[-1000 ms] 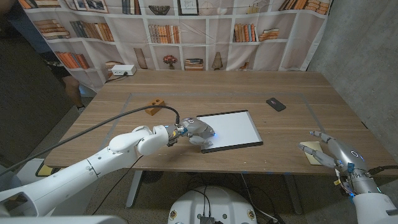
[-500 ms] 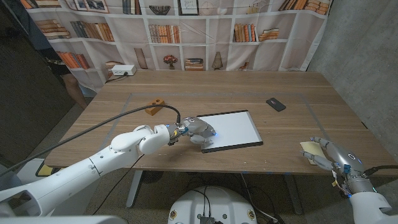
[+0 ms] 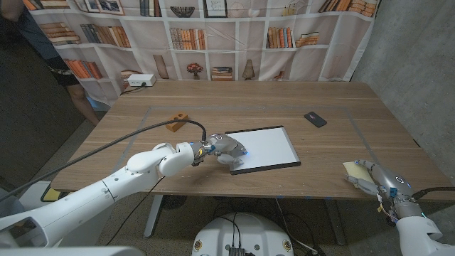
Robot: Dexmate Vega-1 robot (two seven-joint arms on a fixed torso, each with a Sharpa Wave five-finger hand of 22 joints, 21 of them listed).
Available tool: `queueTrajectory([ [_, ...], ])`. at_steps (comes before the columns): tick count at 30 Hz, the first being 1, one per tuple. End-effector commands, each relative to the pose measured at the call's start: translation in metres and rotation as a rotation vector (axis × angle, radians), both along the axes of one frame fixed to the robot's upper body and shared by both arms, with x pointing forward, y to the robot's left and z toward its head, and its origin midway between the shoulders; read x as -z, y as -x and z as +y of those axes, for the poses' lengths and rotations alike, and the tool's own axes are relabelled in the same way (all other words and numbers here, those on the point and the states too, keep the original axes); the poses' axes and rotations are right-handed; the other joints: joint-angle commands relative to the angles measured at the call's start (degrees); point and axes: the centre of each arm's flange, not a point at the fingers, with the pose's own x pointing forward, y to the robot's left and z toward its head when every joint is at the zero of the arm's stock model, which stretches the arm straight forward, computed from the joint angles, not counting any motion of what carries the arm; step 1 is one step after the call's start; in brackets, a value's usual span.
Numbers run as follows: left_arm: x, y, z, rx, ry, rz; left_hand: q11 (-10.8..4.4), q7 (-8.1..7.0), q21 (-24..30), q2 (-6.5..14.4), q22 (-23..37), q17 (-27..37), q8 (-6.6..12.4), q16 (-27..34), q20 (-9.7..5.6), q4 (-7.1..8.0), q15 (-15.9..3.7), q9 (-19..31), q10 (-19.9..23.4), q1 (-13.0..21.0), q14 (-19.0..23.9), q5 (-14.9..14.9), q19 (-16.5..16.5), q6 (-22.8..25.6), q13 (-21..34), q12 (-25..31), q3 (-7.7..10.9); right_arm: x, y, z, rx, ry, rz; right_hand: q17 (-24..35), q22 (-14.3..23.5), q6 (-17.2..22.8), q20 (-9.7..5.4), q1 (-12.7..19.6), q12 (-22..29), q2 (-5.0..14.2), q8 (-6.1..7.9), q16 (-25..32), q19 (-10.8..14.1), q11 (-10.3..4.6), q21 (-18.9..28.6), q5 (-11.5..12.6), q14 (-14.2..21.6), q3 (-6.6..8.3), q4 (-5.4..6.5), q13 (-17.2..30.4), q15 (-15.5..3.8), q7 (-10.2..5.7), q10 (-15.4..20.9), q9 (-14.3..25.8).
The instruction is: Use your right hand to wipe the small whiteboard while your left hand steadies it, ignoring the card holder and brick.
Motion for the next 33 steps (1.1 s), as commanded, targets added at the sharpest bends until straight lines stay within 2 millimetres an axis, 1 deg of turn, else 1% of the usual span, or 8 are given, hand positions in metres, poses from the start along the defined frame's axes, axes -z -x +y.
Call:
queueTrajectory([
  [1, 0.003, -0.004, -0.003, 0.003, -0.026, 0.026, -0.18, 0.13, -0.2, -0.1, 0.0, 0.1, 0.31, 0.0, -1.71, -0.03, -4.28, 0.3, 0.7, 0.3, 0.5, 0.0, -0.3, 0.5, 0.2, 0.2, 0.39, 0.009, -0.004, -0.001, 0.032, -0.019, -0.007, 0.3, 0.4, 3.7, -7.87, 4.2, 0.9, 1.2, 0.82, 0.9, 5.4, 0.3, 1.7, -1.0, 4.2, 1.59, -0.05, 0.0, -6.77, 0.62, 3.3, 0.2],
  [6, 0.002, -0.005, -0.003, 0.004, -0.024, 0.027, -0.21, 0.11, -0.3, -0.1, 0.0, 0.1, 0.29, -0.1, -1.62, -0.02, -4.28, 0.3, 0.6, 0.2, 0.5, 0.0, -0.4, 0.6, 0.2, 0.2, 0.45, 0.009, -0.006, 0.004, 0.055, 0.002, -0.01, 0.7, 0.7, 8.8, -9.24, 8.0, 1.8, 4.59, 1.47, 1.8, 9.0, -0.42, 2.8, -2.9, 9.8, 3.18, 0.66, -0.1, -7.73, -0.18, 8.1, 0.3],
  [14, 0.003, -0.006, -0.002, -0.001, -0.02, 0.033, -0.21, 0.11, -0.3, -0.1, 0.0, 0.1, 0.27, -0.1, -1.5, -0.02, -4.2, 0.3, 0.6, 0.2, 0.5, 0.0, -0.6, 0.6, 0.2, 0.1, 0.54, 0.01, -0.015, 0.012, 0.072, 0.038, -0.02, 0.8, 1.3, 14.0, -9.68, 12.6, 2.4, 8.56, 1.8, 2.0, 11.7, -1.99, 4.1, -5.9, 14.5, 5.23, 0.31, -0.1, -9.97, -1.69, 12.9, 0.2],
  [15, 0.003, -0.006, -0.002, -0.001, -0.019, 0.034, -0.21, 0.13, -0.3, -0.1, 0.0, 0.1, 0.26, -0.1, -1.5, -0.02, -4.18, 0.3, 0.6, 0.2, 0.4, 0.0, -0.6, 0.6, 0.2, 0.1, 0.56, 0.01, -0.016, 0.014, 0.092, 0.047, -0.028, 0.8, 1.4, 14.2, -9.74, 13.8, 2.3, 8.85, 1.63, 1.9, 11.8, -2.21, 4.2, -6.3, 14.9, 5.66, -0.09, -0.1, -10.22, -1.78, 13.2, 0.2],
  [16, 0.003, -0.006, -0.002, -0.001, -0.02, 0.033, -0.26, 0.15, -0.3, -0.1, 0.0, 0.1, 0.26, -0.1, -1.5, -0.02, -4.18, 0.3, 0.6, 0.2, 0.5, 0.0, -0.6, 0.6, 0.2, 0.1, 0.57, 0.011, -0.017, 0.016, 0.094, 0.06, -0.032, 0.8, 1.6, 15.0, -9.75, 17.0, 2.1, 9.14, 1.38, 1.8, 12.5, -2.54, 4.7, -6.9, 16.3, 6.6, -0.87, -0.1, -10.55, -2.4, 14.0, 0.2],
  [19, 0.003, -0.006, -0.002, -0.001, -0.02, 0.034, -0.46, 0.18, -0.3, -0.1, 0.0, 0.1, 0.24, -0.1, -1.49, -0.02, -4.24, 0.3, 0.8, 0.2, 0.5, 0.0, -0.6, 0.6, 0.2, 0.2, 0.62, 0.012, -0.019, 0.019, 0.102, 0.07, -0.034, 1.1, 2.0, 16.3, -9.79, 22.3, 1.8, 8.86, 0.83, 2.1, 14.2, -3.25, 5.9, -7.5, 19.3, 7.38, -1.07, -0.1, -10.84, -2.82, 15.3, 0.3],
  [24, 0.003, -0.004, 0.0, -0.006, -0.018, 0.031, -0.38, 0.19, -0.3, -0.1, 0.0, 0.1, 0.21, -0.1, -1.52, -0.03, -4.26, 0.3, 0.7, 0.2, 0.4, -0.1, -0.6, 0.7, 0.2, 0.1, 0.69, 0.009, -0.019, 0.024, 0.107, 0.08, -0.061, 1.6, 2.6, 18.1, -9.79, 26.8, 1.9, 8.58, 0.5, 2.6, 16.2, -3.89, 7.7, -7.8, 22.5, 6.95, -0.54, 0.0, -10.95, -2.99, 18.0, 0.5],
  [33, 0.002, -0.004, 0.006, -0.012, -0.006, 0.03, -0.4, 0.13, -0.4, -0.1, 0.0, 0.1, 0.19, -0.1, -1.47, -0.04, -4.27, 0.3, 0.8, 0.2, 0.5, -0.1, -0.7, 0.7, 0.2, 0.1, 0.8, -0.014, -0.015, 0.047, 0.148, 0.119, -0.251, 2.4, 3.6, 20.5, -10.1, 32.1, 1.8, 9.09, 0.2, 3.7, 18.6, -4.47, 10.5, -7.5, 26.9, 5.89, -0.49, 0.1, -11.14, -3.69, 21.0, 0.8],
])
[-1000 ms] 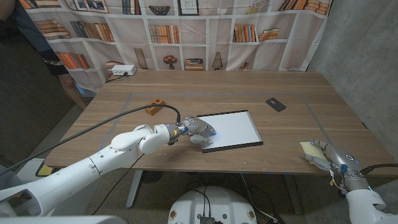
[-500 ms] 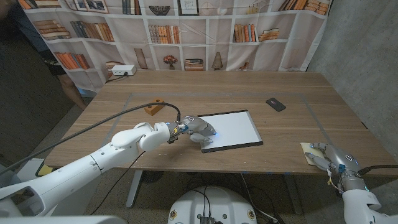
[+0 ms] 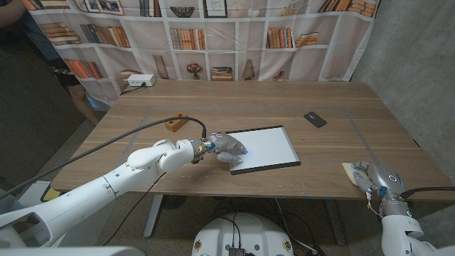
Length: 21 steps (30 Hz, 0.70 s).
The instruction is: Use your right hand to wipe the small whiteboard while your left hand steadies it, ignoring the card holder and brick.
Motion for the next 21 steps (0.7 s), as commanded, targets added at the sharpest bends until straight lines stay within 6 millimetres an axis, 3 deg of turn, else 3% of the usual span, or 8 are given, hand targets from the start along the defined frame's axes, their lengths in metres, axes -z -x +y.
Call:
queueTrajectory([
  [1, 0.006, 0.002, 0.003, -0.002, 0.002, 0.015, 0.37, 0.51, 0.0, -0.1, 0.0, 0.3, 0.25, -0.2, -1.57, -0.14, -4.25, 0.3, 0.3, 0.2, 0.5, -0.1, -0.2, 0.5, 0.4, 0.5, 0.43, -0.023, 0.002, 0.023, 0.035, 0.062, -0.18, 0.5, 0.5, 1.0, -6.58, 2.4, 0.0, 0.37, -0.18, 0.6, 1.0, -0.28, 1.2, 0.3, 1.6, -0.61, -0.03, 0.2, -7.51, -0.06, 1.3, 0.3],
  [12, 0.008, 0.001, 0.008, -0.004, -0.002, 0.029, 0.38, 0.55, 0.0, -0.1, 0.0, 0.2, 0.22, -0.2, -1.6, -0.13, -4.32, 0.3, 0.3, 0.2, 0.5, -0.1, -0.2, 0.6, 0.4, 0.4, 0.55, -0.033, 0.011, 0.025, 0.019, 0.072, -0.197, 1.2, 1.7, 4.0, -6.1, 4.4, 0.0, 0.21, -0.01, 1.8, 2.5, -0.42, 4.1, 0.3, 5.1, -3.48, 1.13, 0.3, -7.42, -0.21, 4.6, 0.6],
  [14, 0.008, 0.0, 0.008, -0.001, -0.007, 0.028, 0.39, 0.5, 0.0, -0.1, 0.0, 0.2, 0.18, -0.2, -1.58, -0.13, -4.31, 0.3, 0.3, 0.2, 0.5, -0.1, -0.2, 0.5, 0.4, 0.4, 0.57, -0.036, 0.013, 0.025, -0.007, 0.07, -0.149, -0.1, 1.6, 3.0, -6.18, 0.3, -1.5, -0.93, -1.02, -1.0, -0.3, -0.19, 4.1, 0.1, 1.9, -5.99, 3.31, 0.3, -6.72, 0.26, 2.7, 0.8],
  [16, 0.007, -0.001, 0.008, 0.0, -0.009, 0.029, 0.4, 0.44, 0.0, -0.1, 0.0, 0.2, 0.16, -0.2, -1.59, -0.13, -4.24, 0.3, 0.2, 0.1, 0.5, -0.1, -0.2, 0.5, 0.4, 0.4, 0.6, -0.039, 0.015, 0.025, -0.063, 0.05, -0.086, -0.6, 0.8, 0.4, -5.95, -4.5, -2.9, -2.77, -2.16, -3.1, -4.0, 1.24, 3.1, -0.2, -2.4, -8.79, 5.15, 0.3, -6.13, 1.06, 0.4, 0.7],
  [17, 0.007, -0.001, 0.008, 0.002, -0.009, 0.028, 0.36, 0.44, 0.0, -0.1, 0.0, 0.3, 0.16, -0.2, -1.59, -0.13, -4.27, 0.3, 0.2, 0.1, 0.4, -0.1, -0.2, 0.5, 0.4, 0.4, 0.61, -0.039, 0.016, 0.025, -0.089, 0.026, -0.056, -0.6, -0.1, -2.1, -5.85, -9.8, -3.9, -4.8, -2.76, -3.8, -6.4, 2.48, 2.0, 0.1, -6.1, -11.6, 7.15, 0.2, -5.66, 1.89, -3.0, 0.6],
  [21, 0.006, -0.002, 0.008, 0.006, -0.01, 0.03, 0.36, 0.35, 0.0, -0.1, 0.0, 0.3, 0.15, -0.2, -1.61, -0.13, -4.25, 0.3, 0.3, 0.1, 0.5, -0.1, -0.2, 0.5, 0.4, 0.4, 0.66, -0.038, 0.017, 0.029, -0.144, 0.013, -0.008, -0.6, -1.8, -8.4, -5.81, -15.6, -4.0, -7.29, -3.21, -3.8, -9.2, 3.4, 0.0, 1.1, -11.1, -14.72, 8.82, 0.3, -5.04, 3.07, -7.3, 0.3],
])
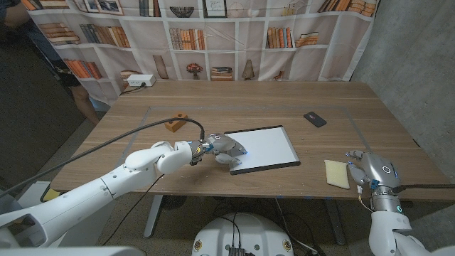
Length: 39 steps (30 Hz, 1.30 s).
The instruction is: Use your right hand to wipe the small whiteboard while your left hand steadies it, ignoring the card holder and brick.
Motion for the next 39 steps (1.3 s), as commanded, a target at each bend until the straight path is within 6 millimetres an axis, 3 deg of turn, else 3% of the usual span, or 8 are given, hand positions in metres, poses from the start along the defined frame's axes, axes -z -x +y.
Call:
queueTrajectory([
  [1, 0.0, -0.004, 0.002, 0.011, -0.013, 0.01, 0.31, 0.6, 0.4, -0.1, 0.2, 0.2, 0.38, 0.4, -1.61, 0.12, -4.39, 0.9, 1.1, 0.1, 0.4, -0.1, -0.2, 1.3, 0.9, 0.4, 0.43, -0.006, 0.006, 0.008, -0.138, -0.034, 0.14, 0.0, -1.3, -5.0, -7.25, -5.1, -0.3, -2.48, -0.31, -0.3, -2.6, 0.96, -1.8, 0.9, -4.3, -2.9, 1.5, 0.2, -5.88, 0.94, -3.9, -0.1],
  [14, -0.002, -0.005, 0.001, 0.02, -0.009, -0.001, 0.31, 0.61, 0.4, -0.1, 0.2, 0.2, 0.34, 0.4, -1.59, 0.12, -4.39, 0.9, 1.1, 0.1, 0.4, -0.2, -0.3, 1.4, 0.9, 0.4, 0.6, 0.003, 0.003, 0.016, -0.133, -0.045, 0.184, -0.1, -1.8, -7.3, -7.11, -7.4, -0.2, -4.01, -0.13, -0.3, -3.8, 1.83, -3.0, 1.8, -6.6, -4.43, 1.98, 0.2, -4.88, 1.6, -5.9, -0.2],
  [31, -0.001, -0.005, -0.002, 0.041, 0.003, 0.007, 0.16, 0.47, 0.4, -0.1, 0.2, 0.2, 0.29, 0.3, -1.54, 0.09, -4.42, 0.9, 1.0, 0.1, 0.3, -0.2, -0.4, 1.4, 0.9, 0.3, 0.85, 0.024, -0.007, 0.013, -0.12, -0.048, 0.257, -0.1, -1.9, -6.6, -7.29, -7.5, 0.4, -3.58, 0.47, 0.1, -4.1, 1.26, -3.5, 2.3, -6.4, -4.4, 1.95, 0.2, -5.23, 1.02, -5.3, -0.2],
  [39, -0.001, -0.002, -0.002, 0.057, 0.027, 0.006, 0.07, 0.38, 0.3, -0.1, 0.2, 0.2, 0.28, 0.3, -1.51, 0.08, -4.46, 0.9, 1.0, 0.1, 0.4, -0.2, -0.5, 1.4, 0.9, 0.3, 0.95, 0.03, -0.011, 0.015, -0.084, -0.018, 0.276, -0.2, -1.8, -4.3, -7.44, -5.4, 1.0, -1.69, 1.43, 0.7, -2.6, 0.51, -3.3, 3.0, -5.0, -3.18, 0.99, 0.2, -6.8, 0.21, -4.3, -0.3],
])
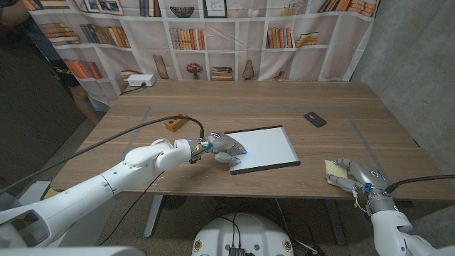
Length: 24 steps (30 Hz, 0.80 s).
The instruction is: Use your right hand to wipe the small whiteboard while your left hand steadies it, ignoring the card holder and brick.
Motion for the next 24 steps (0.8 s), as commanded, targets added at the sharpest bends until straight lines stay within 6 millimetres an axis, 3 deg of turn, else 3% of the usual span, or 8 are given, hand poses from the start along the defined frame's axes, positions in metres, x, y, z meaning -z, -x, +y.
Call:
queueTrajectory([
  [1, 0.004, 0.005, -0.004, 0.036, 0.032, 0.005, 0.4, 0.74, 0.4, -0.1, 0.1, 0.1, 0.43, 0.1, -1.5, 0.08, -4.41, 0.9, 0.7, 0.1, 0.5, -0.2, -0.5, 1.4, 1.0, 0.4, 0.49, 0.012, -0.006, 0.001, 0.032, 0.034, 0.039, 0.2, 0.2, 2.6, -8.77, 1.1, 1.1, 1.41, 1.01, 0.9, 1.6, -0.97, 0.2, 0.7, 2.0, 0.83, -0.55, 0.2, -8.46, -0.6, 1.7, 0.0],
  [7, 0.005, 0.005, -0.001, 0.028, 0.043, 0.005, 0.51, 0.66, 0.4, -0.1, 0.1, 0.1, 0.46, 0.1, -1.49, 0.08, -4.39, 0.9, 0.9, 0.1, 0.5, -0.2, -0.5, 1.6, 1.1, 0.4, 0.58, 0.013, -0.01, 0.003, 0.042, 0.055, 0.039, 0.2, 0.6, 7.2, -8.88, 4.2, 2.1, 4.39, 1.87, 1.8, 5.1, -2.04, 1.4, 0.5, 6.4, 2.52, -2.15, 0.1, -8.96, -1.62, 5.6, -0.1],
  [9, 0.004, 0.005, 0.0, 0.026, 0.045, 0.004, 0.4, 0.69, 0.4, -0.1, 0.1, 0.1, 0.46, 0.1, -1.52, 0.07, -4.39, 0.9, 0.9, 0.1, 0.5, -0.2, -0.5, 1.6, 1.1, 0.5, 0.61, 0.014, -0.011, 0.002, 0.043, 0.053, 0.033, 0.2, 0.8, 8.5, -8.94, 5.2, 2.4, 5.75, 1.8, 2.2, 7.4, -2.17, 2.4, -0.1, 9.0, 3.13, -2.74, 0.1, -9.11, -1.94, 7.1, -0.1],
  [13, 0.003, 0.004, 0.0, 0.022, 0.045, 0.006, 0.47, 0.55, 0.4, -0.1, 0.1, 0.1, 0.41, 0.1, -1.48, 0.06, -4.36, 0.9, 0.8, 0.1, 0.5, -0.2, -0.5, 1.5, 1.1, 0.4, 0.7, 0.014, -0.014, 0.001, 0.046, 0.053, 0.035, 0.2, 1.0, 10.4, -9.07, 7.4, 2.6, 7.16, 1.88, 2.6, 9.2, -2.66, 3.4, -0.9, 11.9, 4.14, -4.09, 0.1, -9.37, -2.12, 9.1, -0.1],
  [18, 0.002, 0.003, -0.002, 0.028, 0.045, 0.007, 0.35, 0.66, 0.4, -0.1, 0.1, 0.1, 0.41, 0.2, -1.44, 0.06, -4.28, 0.9, 0.8, 0.1, 0.5, -0.2, -0.5, 1.5, 1.1, 0.4, 0.77, 0.016, -0.017, 0.001, 0.056, 0.061, 0.041, 0.3, 1.5, 12.2, -9.2, 12.6, 2.5, 8.47, 1.77, 2.7, 11.2, -3.42, 4.8, -1.7, 14.7, 5.99, -7.1, 0.2, -9.74, -3.15, 10.7, 0.1],
  [24, 0.002, 0.001, -0.005, 0.029, 0.05, 0.009, 0.43, 0.66, 0.4, -0.1, 0.1, 0.1, 0.39, 0.2, -1.35, 0.06, -4.29, 0.9, 0.9, 0.0, 0.6, -0.2, -0.5, 1.5, 1.1, 0.4, 0.85, 0.019, -0.019, -0.004, 0.062, 0.025, 0.067, 0.5, 1.8, 13.3, -9.31, 16.1, 2.4, 8.72, 1.8, 2.6, 11.8, -3.98, 5.7, -2.1, 15.9, 6.88, -8.36, 0.3, -9.84, -3.59, 11.6, 0.3],
])
